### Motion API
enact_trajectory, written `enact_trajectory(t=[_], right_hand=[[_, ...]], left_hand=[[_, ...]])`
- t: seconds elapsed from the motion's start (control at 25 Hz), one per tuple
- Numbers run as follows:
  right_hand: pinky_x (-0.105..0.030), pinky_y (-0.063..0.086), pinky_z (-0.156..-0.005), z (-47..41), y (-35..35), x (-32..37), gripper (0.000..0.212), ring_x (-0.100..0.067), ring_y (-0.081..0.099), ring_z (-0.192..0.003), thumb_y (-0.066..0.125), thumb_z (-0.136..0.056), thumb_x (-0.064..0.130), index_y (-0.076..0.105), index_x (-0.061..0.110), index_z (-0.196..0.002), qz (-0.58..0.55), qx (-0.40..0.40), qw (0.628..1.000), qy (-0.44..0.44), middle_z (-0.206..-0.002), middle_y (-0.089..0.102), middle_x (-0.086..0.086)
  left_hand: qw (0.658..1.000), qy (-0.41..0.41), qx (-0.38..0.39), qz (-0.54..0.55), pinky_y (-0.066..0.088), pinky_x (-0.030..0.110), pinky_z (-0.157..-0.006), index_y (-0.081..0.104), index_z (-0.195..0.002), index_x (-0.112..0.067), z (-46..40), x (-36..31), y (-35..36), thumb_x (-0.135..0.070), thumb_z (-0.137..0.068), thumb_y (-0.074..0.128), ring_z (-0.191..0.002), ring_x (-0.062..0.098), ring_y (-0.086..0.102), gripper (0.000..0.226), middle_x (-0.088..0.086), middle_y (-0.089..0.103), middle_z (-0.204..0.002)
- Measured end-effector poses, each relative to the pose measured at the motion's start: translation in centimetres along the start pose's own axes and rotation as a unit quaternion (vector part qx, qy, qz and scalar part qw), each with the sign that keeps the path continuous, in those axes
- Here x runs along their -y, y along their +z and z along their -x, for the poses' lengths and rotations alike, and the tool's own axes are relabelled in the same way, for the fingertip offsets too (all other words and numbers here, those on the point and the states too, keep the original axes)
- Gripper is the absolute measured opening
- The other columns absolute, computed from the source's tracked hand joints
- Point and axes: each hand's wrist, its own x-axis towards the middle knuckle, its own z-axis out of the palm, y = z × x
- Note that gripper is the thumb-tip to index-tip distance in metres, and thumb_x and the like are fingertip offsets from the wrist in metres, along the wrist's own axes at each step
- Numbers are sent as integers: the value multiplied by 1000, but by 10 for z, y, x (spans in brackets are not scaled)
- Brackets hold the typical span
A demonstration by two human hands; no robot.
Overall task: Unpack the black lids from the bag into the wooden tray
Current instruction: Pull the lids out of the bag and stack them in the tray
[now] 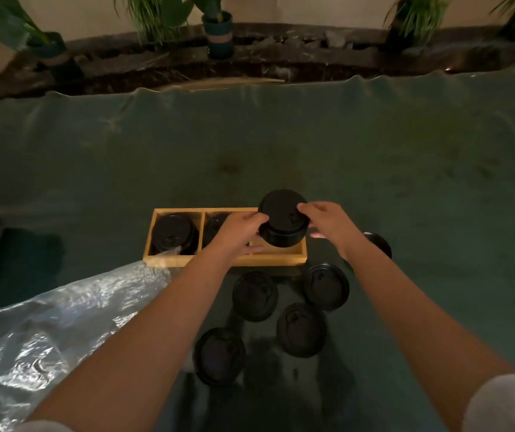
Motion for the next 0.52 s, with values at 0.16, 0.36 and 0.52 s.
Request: enact_trajectory(t=[0.16,0.36,0.52], right_hand=[[-35,47,-85,-34,7,-23,37,-25,59,-100,52,-89,38,62,10,-112,133,-9,991,-33,-105,66,-8],[-31,40,-69,-44,7,-49,36,-28,62,-87,54,-88,38,69,6,-92,262,-12,959,-110,-89,69,-13],[-25,36,-69,-53,9,-59,26,-21,59,-85,61,-84,33,69,10,-95,249,-50,959,-124,-86,64,-7]], left_hand=[[997,-7,-7,-80,52,28,-68,55,-118,-12,-28,18,4,-23,-94,46,-110,19,54,28,3,56,-117],[968,82,-116,-206,58,39,-81,67,-104,-9,-45,46,6,-25,-89,55,-80,18,66,25,10,70,-102],[946,139,-194,-218,56,42,-85,66,-109,-7,-56,51,12,-22,-82,65,-91,23,68,31,11,72,-105]])
